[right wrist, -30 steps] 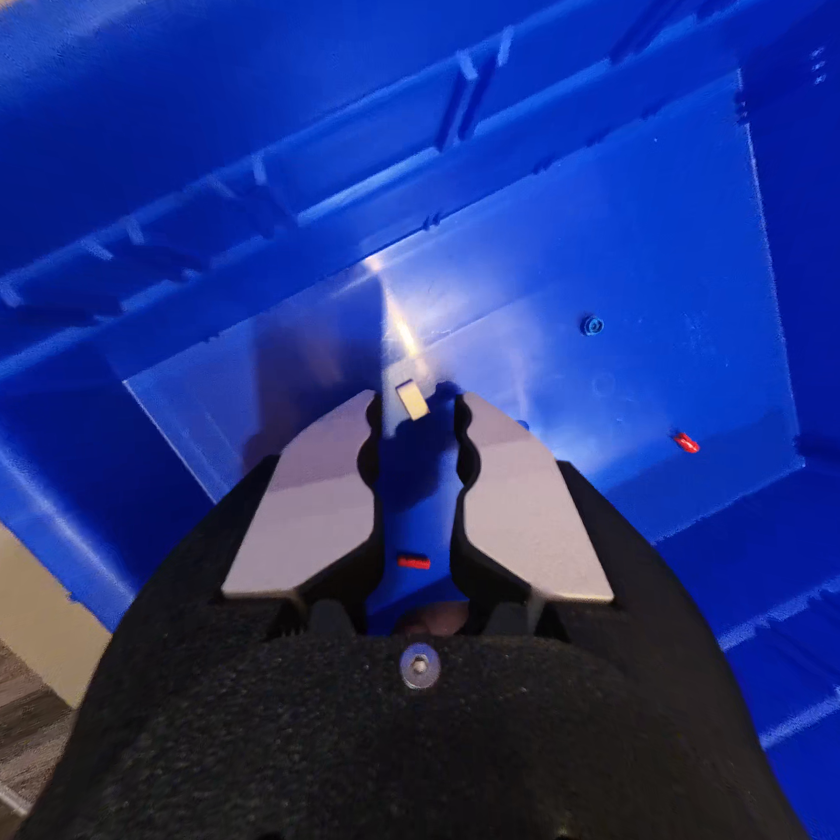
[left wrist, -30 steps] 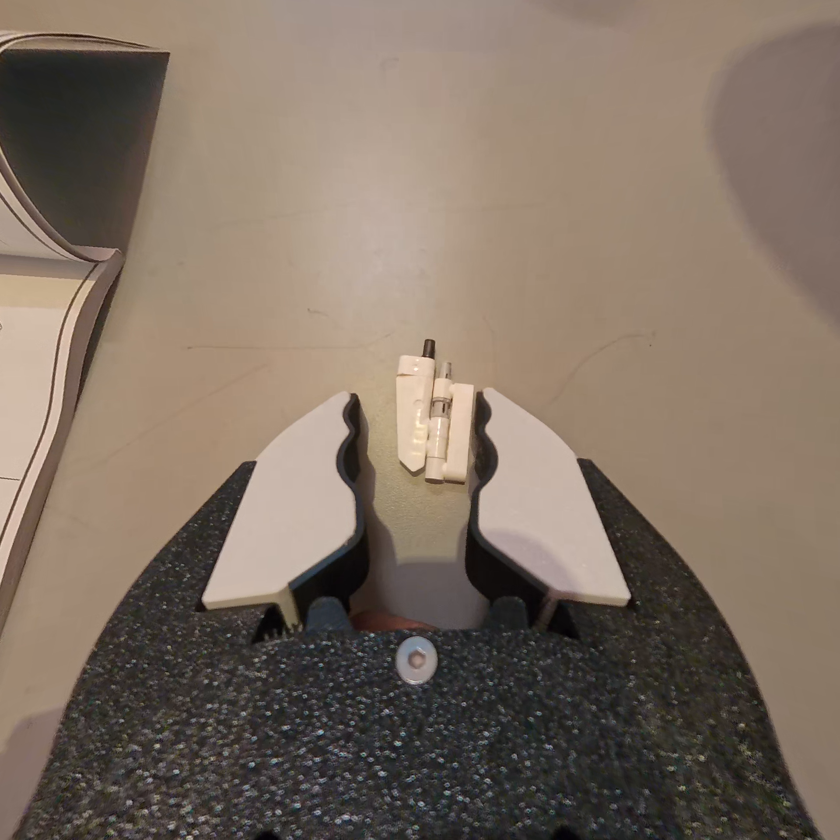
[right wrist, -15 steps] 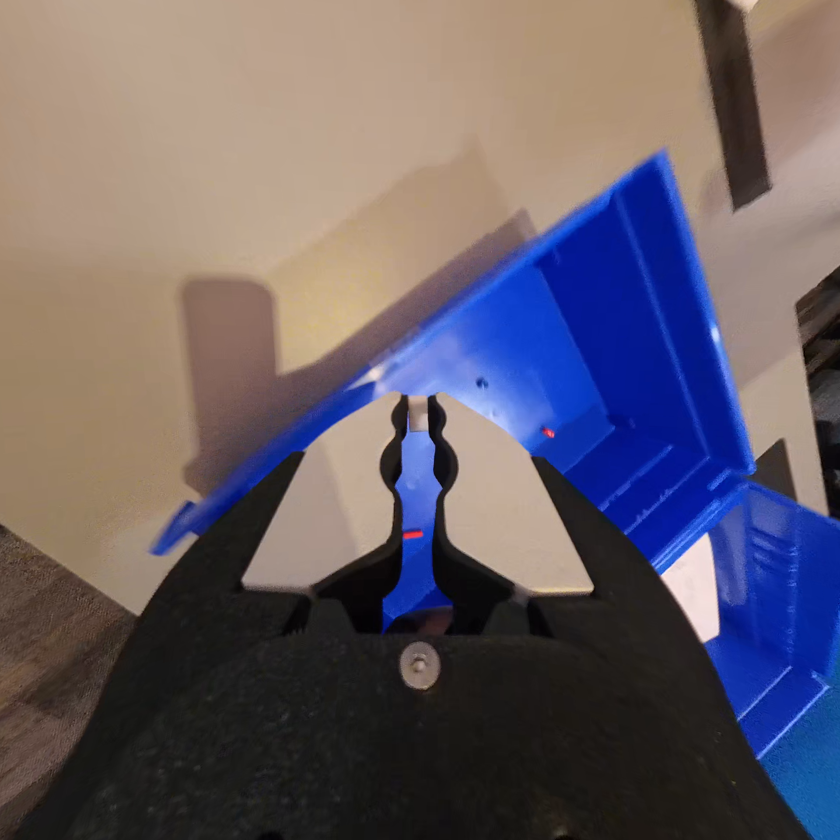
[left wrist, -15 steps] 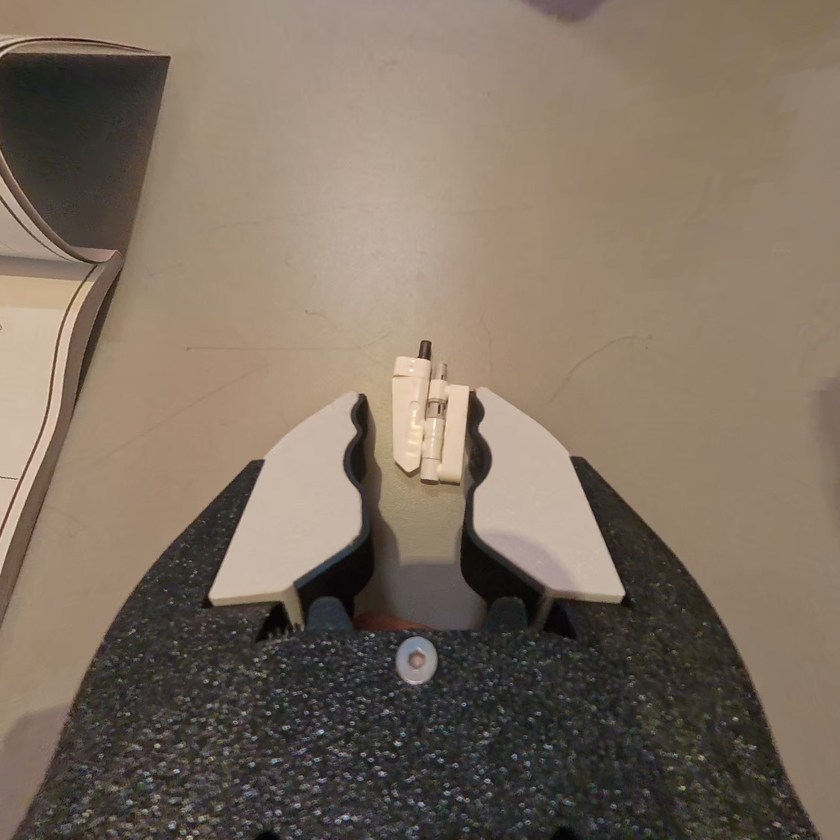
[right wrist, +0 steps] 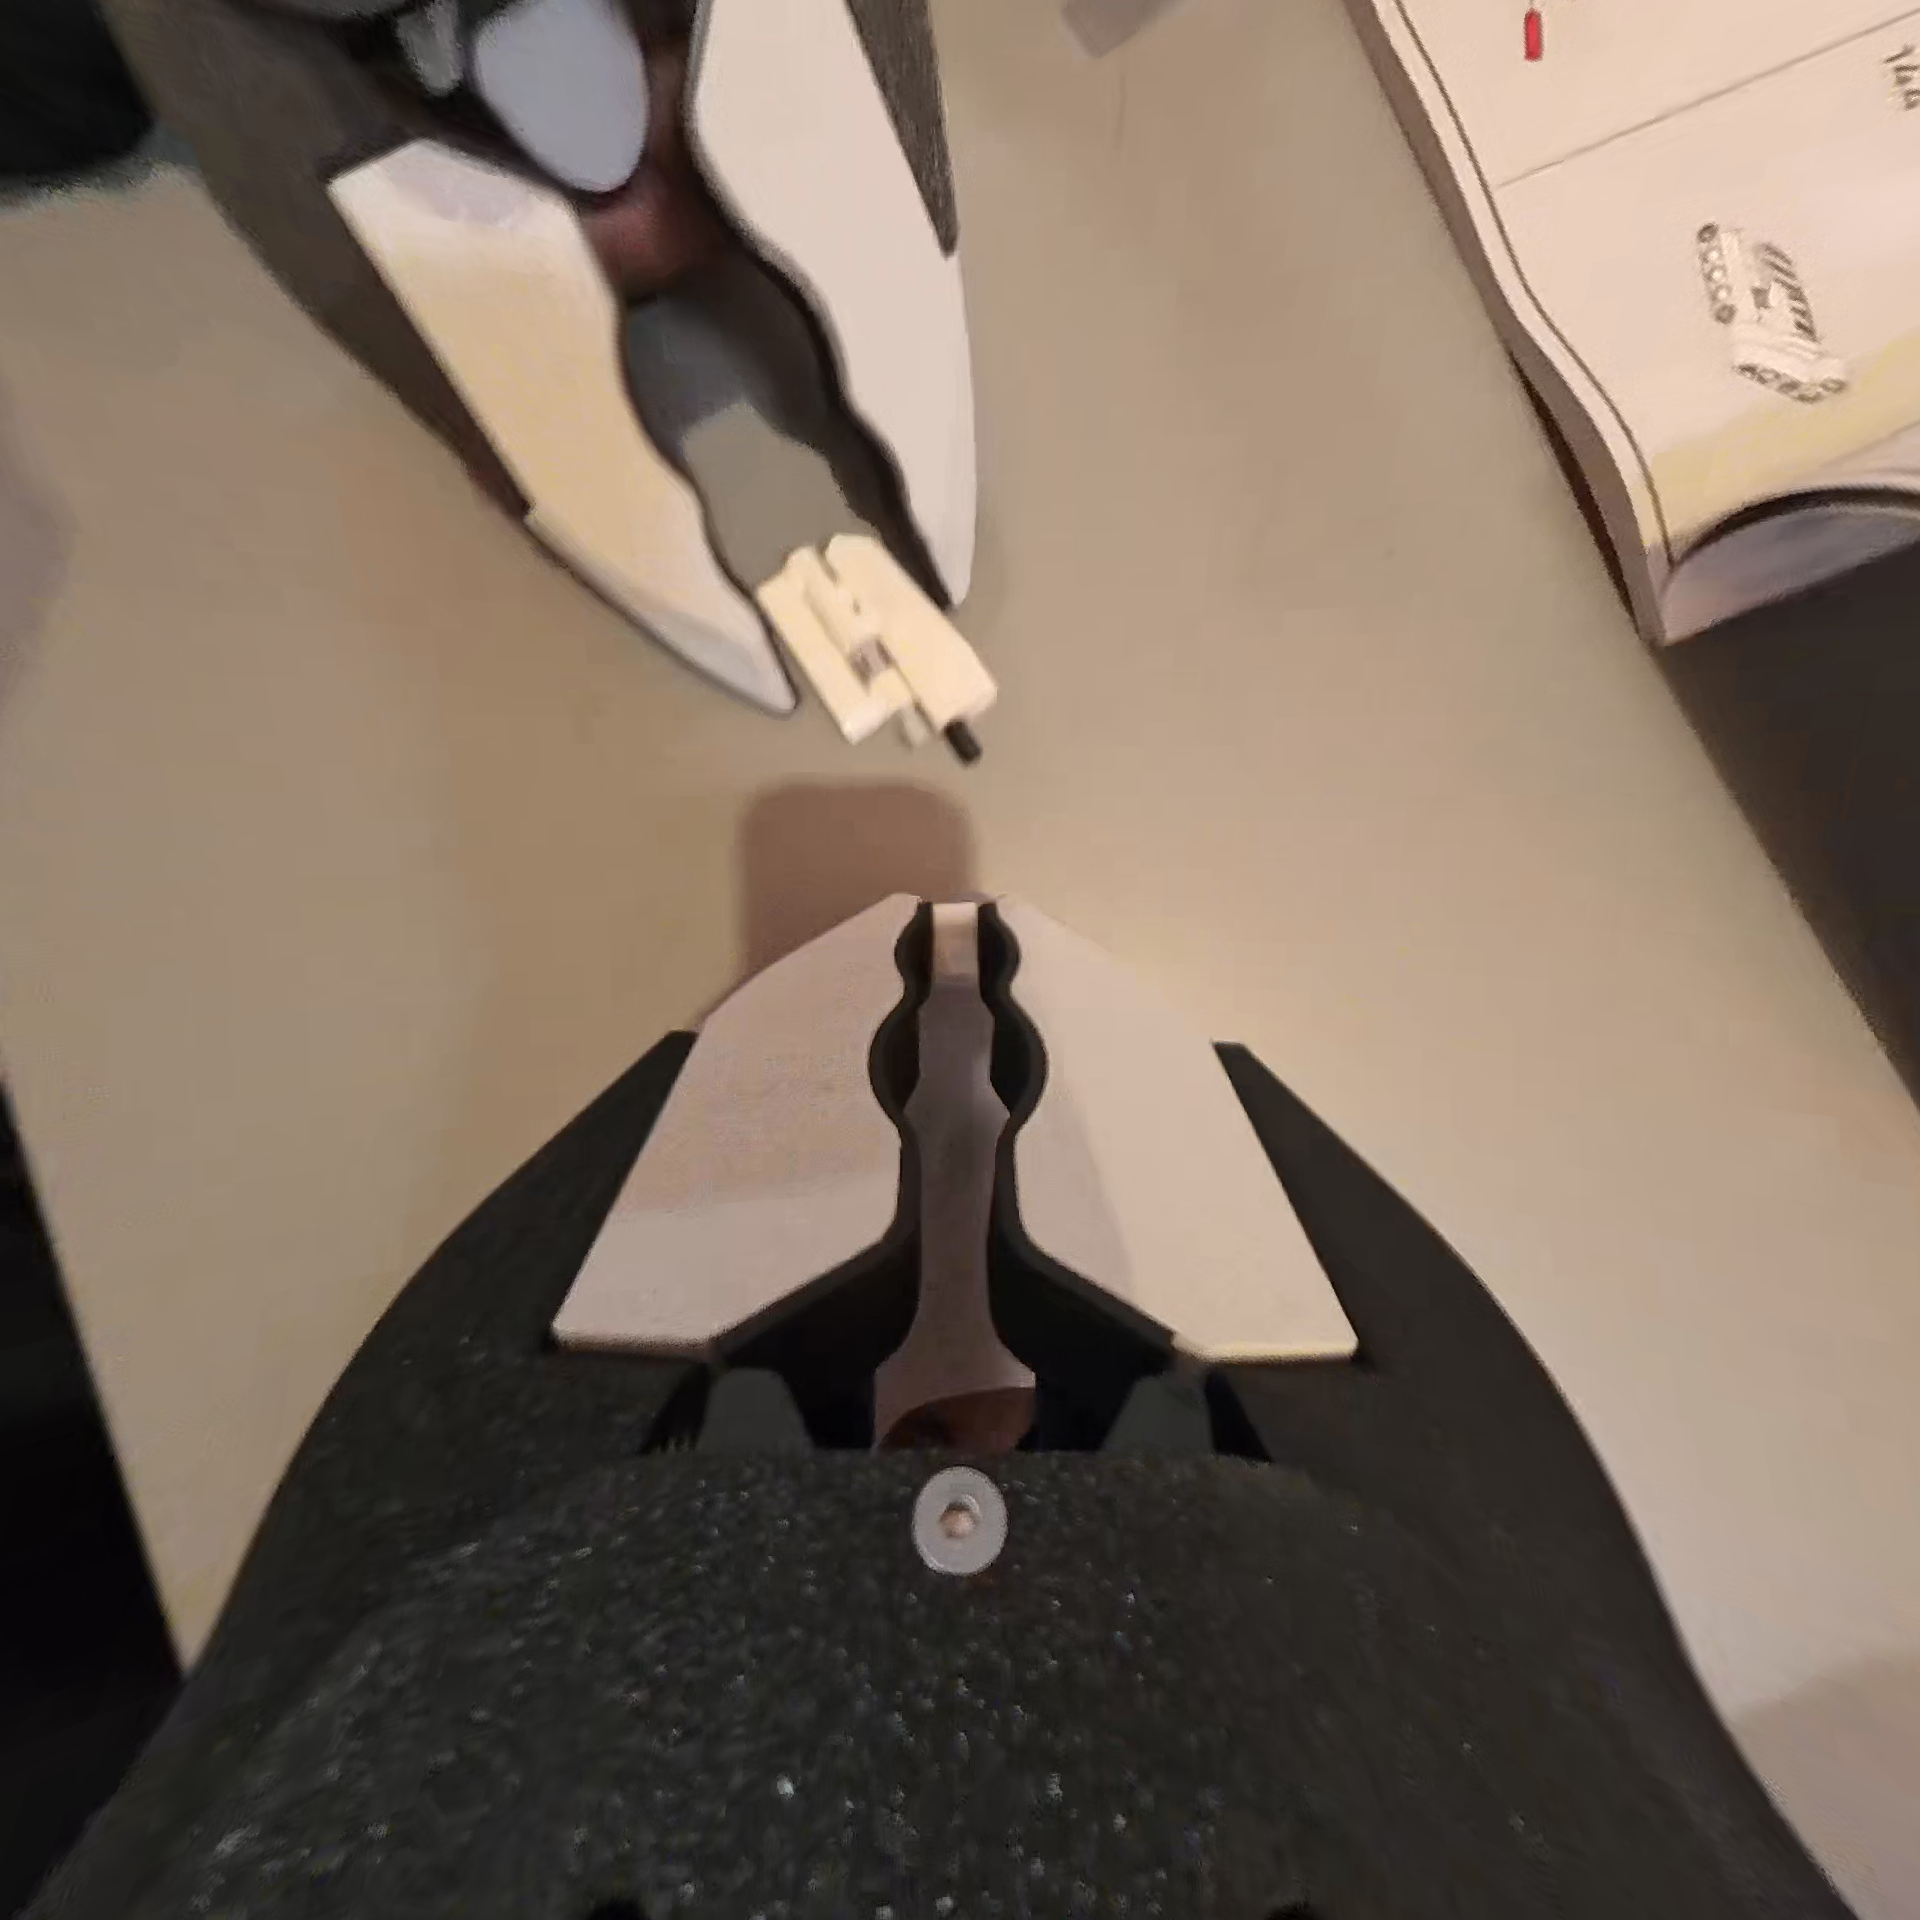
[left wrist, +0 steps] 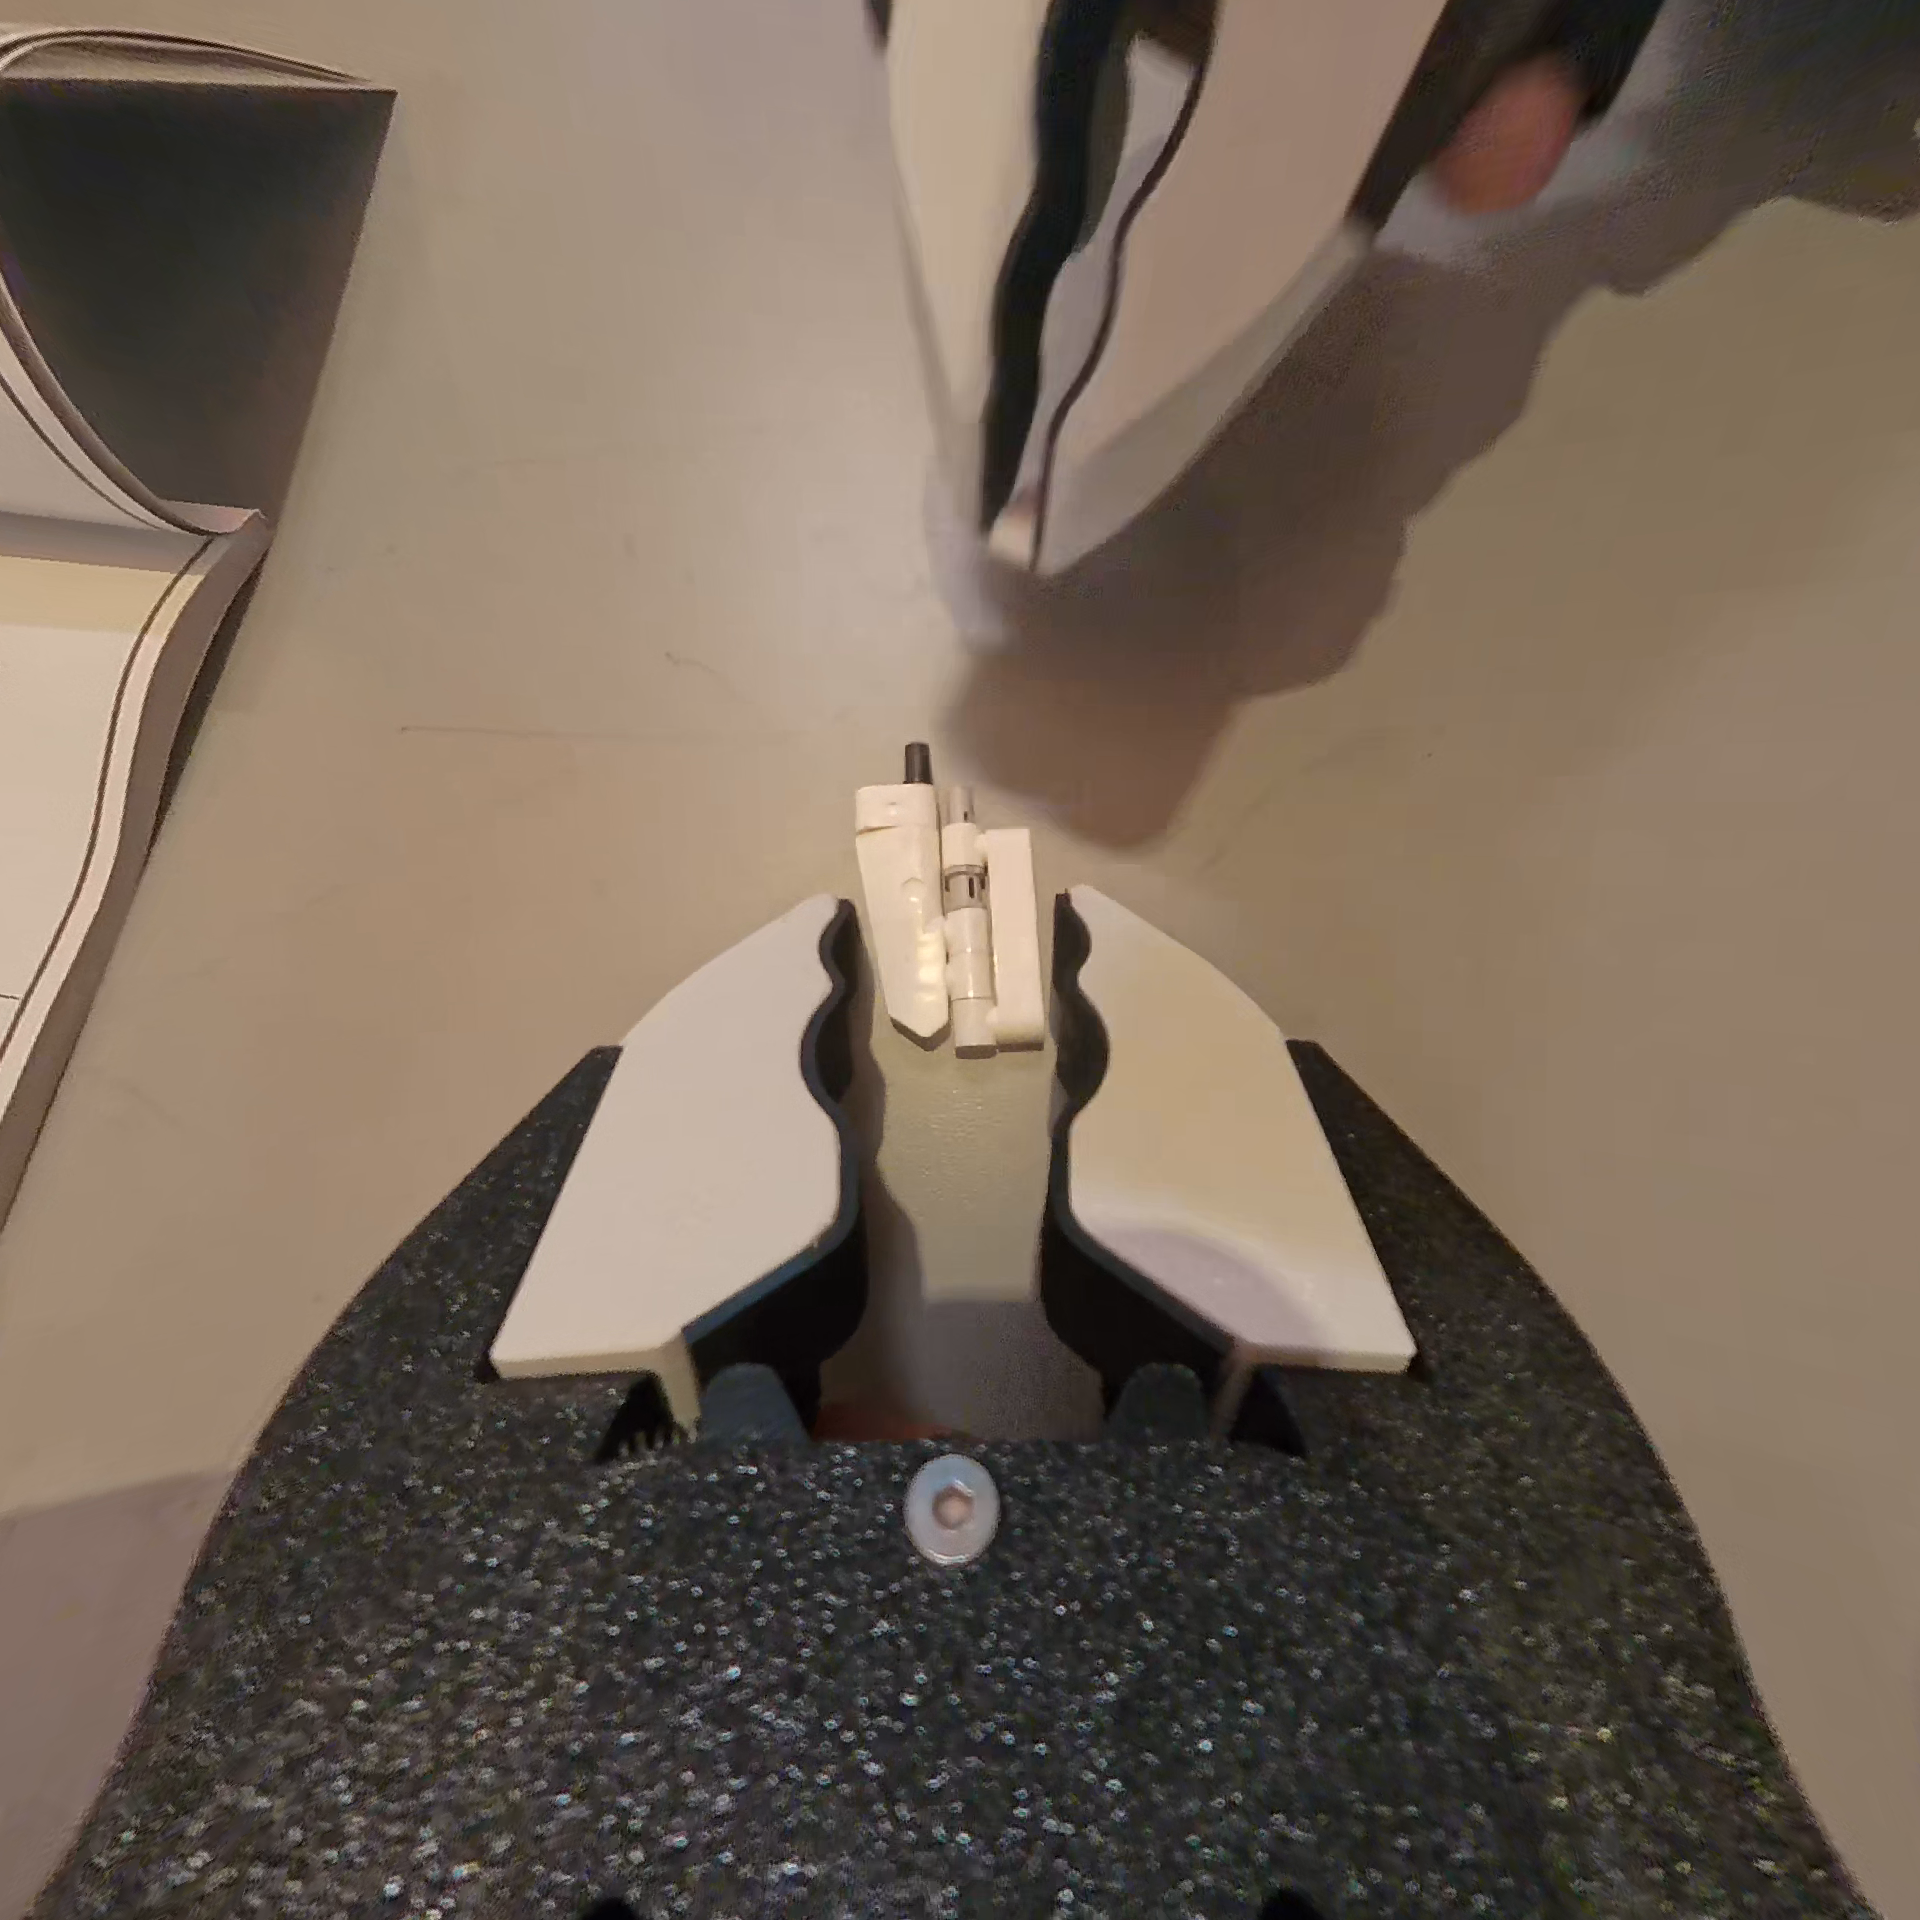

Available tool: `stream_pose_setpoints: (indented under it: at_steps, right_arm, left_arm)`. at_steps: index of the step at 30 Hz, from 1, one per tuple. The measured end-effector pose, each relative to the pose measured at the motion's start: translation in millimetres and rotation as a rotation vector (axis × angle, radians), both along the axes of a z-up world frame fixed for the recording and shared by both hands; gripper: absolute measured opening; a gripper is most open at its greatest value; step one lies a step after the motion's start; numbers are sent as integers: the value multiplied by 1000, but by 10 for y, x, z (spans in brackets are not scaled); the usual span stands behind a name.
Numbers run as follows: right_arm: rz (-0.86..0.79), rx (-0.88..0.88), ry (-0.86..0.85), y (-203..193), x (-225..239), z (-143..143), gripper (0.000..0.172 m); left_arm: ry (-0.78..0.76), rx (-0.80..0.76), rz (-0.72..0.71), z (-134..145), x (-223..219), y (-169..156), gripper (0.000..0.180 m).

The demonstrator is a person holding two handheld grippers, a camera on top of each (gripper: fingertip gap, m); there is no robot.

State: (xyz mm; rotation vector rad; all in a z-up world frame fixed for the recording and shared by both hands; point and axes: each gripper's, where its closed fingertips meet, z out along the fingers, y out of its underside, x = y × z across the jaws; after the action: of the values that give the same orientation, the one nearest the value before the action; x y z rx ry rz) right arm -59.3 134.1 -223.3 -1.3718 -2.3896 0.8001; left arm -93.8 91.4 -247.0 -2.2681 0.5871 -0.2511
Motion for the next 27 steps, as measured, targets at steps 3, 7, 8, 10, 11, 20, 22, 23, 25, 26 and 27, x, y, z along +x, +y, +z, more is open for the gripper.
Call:
stream_pose_setpoints:
  at_steps: [3,7,8,10,11,20,22,23,25,26,27]
  right_arm:
    - [-32,-28,31,-48,-214,-118,8]
    - [-31,-49,52,-47,-290,-182,8]
    - [-30,-37,52,-23,-282,-212,8]
    - [-28,-29,58,8,-259,-252,8]
    - [-30,-42,59,10,-251,-255,8]
    - [-33,-103,97,13,-237,-246,9]
    - [-24,-104,98,10,-232,-246,9]
    - [-20,-104,99,7,-230,-245,10]
    - [-13,-105,99,0,-225,-243,12]
    - [-10,-105,99,-3,-224,-243,12]
    - [-6,-105,99,-8,-221,-242,13]
  left_arm:
    - [-3,-6,4,-4,-6,3,37]
    - [-3,-8,2,-6,-4,3,37]
    - [-3,-9,1,-6,-3,4,37]
    - [-2,-10,0,-8,-2,5,38]
    - [-2,-11,-2,-8,-1,6,38]
    - [-2,-11,-3,-8,2,11,38]
    - [-2,-10,-2,-8,1,12,38]
    - [-2,-10,-2,-8,1,12,39]
    - [-2,-10,-1,-9,-1,11,38]
    - [-2,-10,-1,-9,0,10,38]
    - [-1,-10,-1,-9,0,10,38]
